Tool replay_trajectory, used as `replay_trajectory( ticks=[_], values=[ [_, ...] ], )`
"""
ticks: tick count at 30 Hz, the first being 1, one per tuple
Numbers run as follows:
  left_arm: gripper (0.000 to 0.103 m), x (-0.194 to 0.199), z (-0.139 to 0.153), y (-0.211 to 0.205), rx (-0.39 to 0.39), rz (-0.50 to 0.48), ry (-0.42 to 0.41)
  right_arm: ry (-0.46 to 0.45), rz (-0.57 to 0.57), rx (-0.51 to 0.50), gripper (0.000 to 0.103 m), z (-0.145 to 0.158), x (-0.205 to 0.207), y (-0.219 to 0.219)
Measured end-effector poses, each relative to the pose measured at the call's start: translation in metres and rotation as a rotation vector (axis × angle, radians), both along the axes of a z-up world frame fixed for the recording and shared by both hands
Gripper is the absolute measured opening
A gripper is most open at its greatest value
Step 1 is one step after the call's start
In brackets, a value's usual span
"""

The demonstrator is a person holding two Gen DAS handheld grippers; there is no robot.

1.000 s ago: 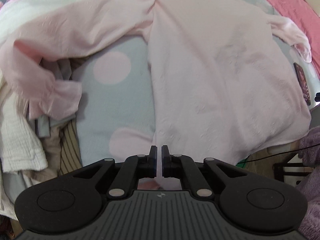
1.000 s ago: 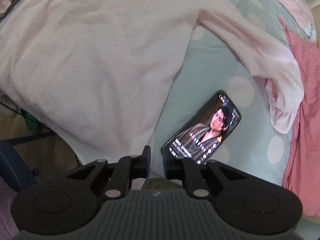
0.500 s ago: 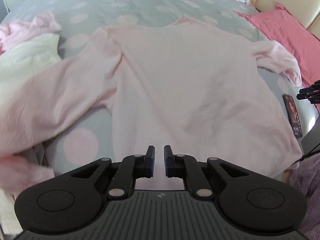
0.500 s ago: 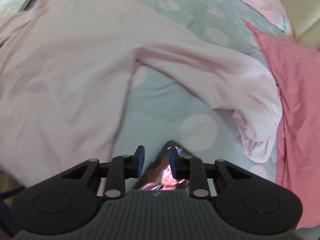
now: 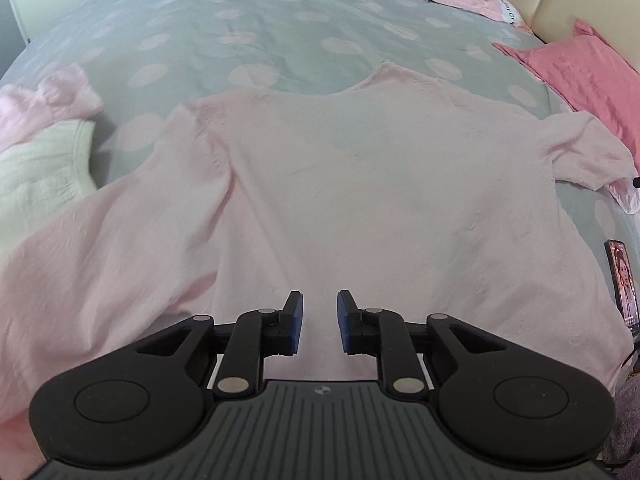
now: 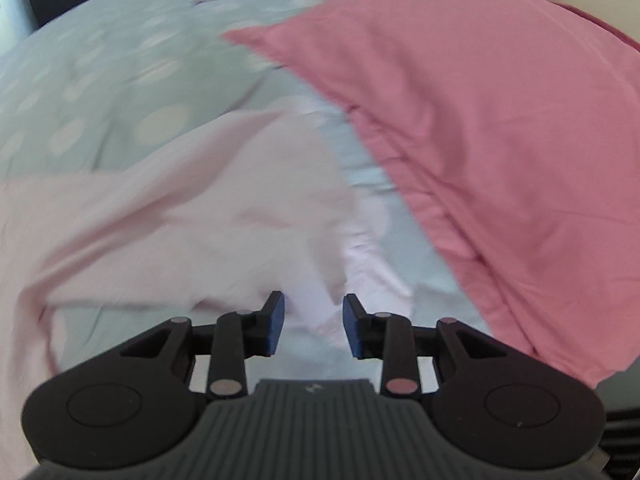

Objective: Fold clothes

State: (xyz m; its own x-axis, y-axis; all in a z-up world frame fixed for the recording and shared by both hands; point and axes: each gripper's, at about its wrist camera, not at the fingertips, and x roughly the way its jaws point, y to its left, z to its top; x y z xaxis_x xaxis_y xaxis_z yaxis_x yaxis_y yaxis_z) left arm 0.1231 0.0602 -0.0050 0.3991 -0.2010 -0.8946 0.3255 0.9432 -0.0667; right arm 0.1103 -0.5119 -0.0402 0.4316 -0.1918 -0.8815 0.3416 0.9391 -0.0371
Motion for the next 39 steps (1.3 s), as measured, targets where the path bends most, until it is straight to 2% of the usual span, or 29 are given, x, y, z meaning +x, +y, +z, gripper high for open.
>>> replay_trajectory(
  ticks=[4,7,13,18,19,20,22,26,30,35,39],
  values=[
    [0.02,0.005,-0.001,-0.013,-0.007,-0.024,-0.01,-0.051,-0.154,0.032,0.047,-0.005,0.002,-0.036],
    [0.022,0.009,-0.002,-0.023,-0.012,-0.042,-0.018,-0.089,-0.27,0.057,0.048,-0.009,0.003,-0.062],
    [0.023,0.012,-0.012,-0.035,0.005,-0.061,0.003,-0.148,-0.434,0.241,0.054,-0.033,-0.001,-0.086],
    [0.024,0.014,-0.016,-0.04,0.015,-0.069,0.013,-0.166,-0.458,0.31,0.051,-0.049,0.005,-0.084],
    [0.024,0.015,-0.017,-0.04,0.016,-0.069,0.014,-0.174,-0.458,0.318,0.041,-0.05,0.006,-0.083],
    [0.024,0.015,-0.017,-0.041,0.017,-0.069,0.015,-0.183,-0.453,0.321,0.024,-0.047,0.008,-0.08],
    [0.024,0.017,-0.018,-0.042,0.019,-0.068,0.016,-0.201,-0.438,0.324,0.009,-0.041,0.014,-0.074],
    [0.024,0.018,-0.02,-0.043,0.026,-0.057,0.013,-0.258,-0.341,0.229,0.008,-0.01,0.027,-0.044],
    [0.024,0.019,-0.02,-0.041,0.019,-0.037,0.005,-0.355,-0.204,0.187,0.007,0.03,0.043,0.002],
    [0.024,0.018,-0.011,-0.039,-0.017,-0.015,-0.016,-0.451,0.025,0.172,0.007,0.079,0.063,0.078],
    [0.024,0.018,0.001,-0.034,-0.053,0.007,-0.046,-0.481,0.198,0.169,0.007,0.105,0.076,0.141]
  ],
)
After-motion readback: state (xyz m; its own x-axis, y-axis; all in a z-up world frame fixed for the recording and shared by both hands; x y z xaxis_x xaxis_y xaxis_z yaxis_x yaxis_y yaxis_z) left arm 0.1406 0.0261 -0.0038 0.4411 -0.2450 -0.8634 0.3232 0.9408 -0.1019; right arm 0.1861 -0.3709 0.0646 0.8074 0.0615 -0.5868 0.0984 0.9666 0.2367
